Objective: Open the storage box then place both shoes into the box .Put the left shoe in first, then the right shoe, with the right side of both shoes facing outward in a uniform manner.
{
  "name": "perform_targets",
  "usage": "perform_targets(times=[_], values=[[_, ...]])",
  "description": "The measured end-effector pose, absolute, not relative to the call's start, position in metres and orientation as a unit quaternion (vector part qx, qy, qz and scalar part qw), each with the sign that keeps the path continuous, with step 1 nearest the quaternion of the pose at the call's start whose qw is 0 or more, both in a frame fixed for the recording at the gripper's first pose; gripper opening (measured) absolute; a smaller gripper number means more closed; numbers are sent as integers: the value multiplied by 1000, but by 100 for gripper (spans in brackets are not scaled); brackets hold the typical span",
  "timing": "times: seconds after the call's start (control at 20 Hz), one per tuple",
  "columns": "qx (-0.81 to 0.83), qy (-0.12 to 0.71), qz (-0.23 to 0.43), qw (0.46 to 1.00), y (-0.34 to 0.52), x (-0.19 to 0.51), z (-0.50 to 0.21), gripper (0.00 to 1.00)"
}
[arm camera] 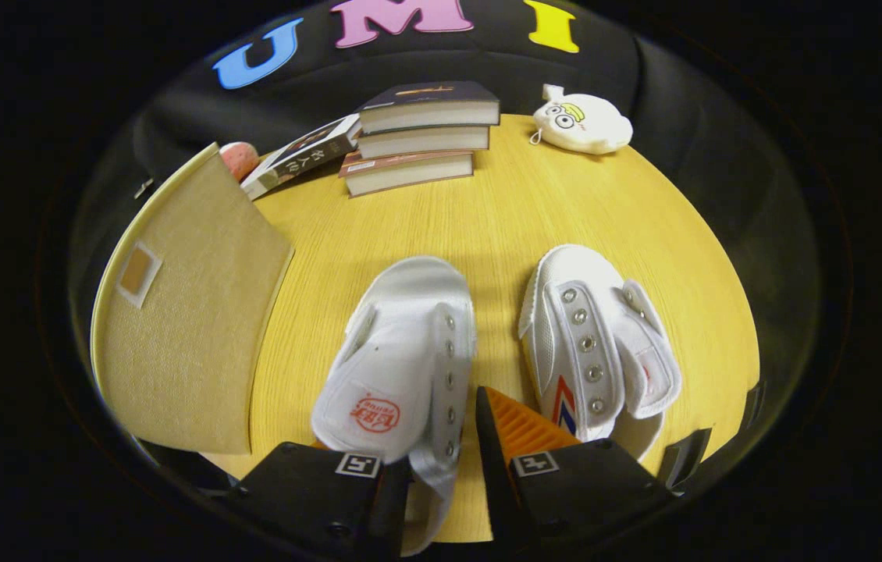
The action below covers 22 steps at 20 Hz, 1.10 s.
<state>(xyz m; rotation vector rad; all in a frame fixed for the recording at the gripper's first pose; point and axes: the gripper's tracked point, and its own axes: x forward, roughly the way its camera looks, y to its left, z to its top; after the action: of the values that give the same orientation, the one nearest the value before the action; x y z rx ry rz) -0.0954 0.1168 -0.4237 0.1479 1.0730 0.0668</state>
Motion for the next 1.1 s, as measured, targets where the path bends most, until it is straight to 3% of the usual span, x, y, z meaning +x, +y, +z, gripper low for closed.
perform_targets(times=[0.2,0.8,1.1], values=[[114,518,3,848,111,-93,-420,10],[197,494,-20,847,138,-70,-299,7],[220,487,-1,845,202,-49,-227,7]])
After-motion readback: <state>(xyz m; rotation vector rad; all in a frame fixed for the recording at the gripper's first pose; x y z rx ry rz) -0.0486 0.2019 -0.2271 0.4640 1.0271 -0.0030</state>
